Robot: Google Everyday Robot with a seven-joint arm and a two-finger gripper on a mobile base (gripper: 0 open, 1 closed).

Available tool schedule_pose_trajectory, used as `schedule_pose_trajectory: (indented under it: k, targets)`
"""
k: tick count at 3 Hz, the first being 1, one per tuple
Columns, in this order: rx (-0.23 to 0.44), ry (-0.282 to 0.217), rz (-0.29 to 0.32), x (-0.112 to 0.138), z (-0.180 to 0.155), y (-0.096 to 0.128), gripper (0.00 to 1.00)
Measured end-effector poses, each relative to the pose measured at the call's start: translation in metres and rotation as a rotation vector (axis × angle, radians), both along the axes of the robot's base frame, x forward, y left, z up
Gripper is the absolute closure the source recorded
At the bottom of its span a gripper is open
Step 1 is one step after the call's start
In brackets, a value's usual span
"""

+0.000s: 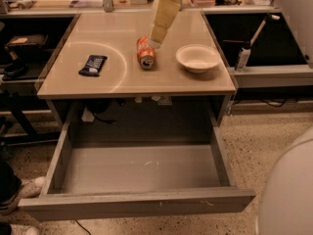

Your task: Place rxbar blueberry into top drawer

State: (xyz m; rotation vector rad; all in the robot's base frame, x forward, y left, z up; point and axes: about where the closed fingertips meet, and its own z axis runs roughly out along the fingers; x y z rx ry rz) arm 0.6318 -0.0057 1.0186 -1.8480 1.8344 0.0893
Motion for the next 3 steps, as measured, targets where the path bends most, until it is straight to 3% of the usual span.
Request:
schedule_pose_trajectory:
  k: [1,2,3]
  targets:
    - [0.033,-0.004,0.054,0.02,-0.005,0.037,0.0]
    - [0.036,0.033,0.123,0.033,-0.021,0.075,0.0]
    - [0.042,0.027,0.122,0.036,-0.022,0.078,0.0]
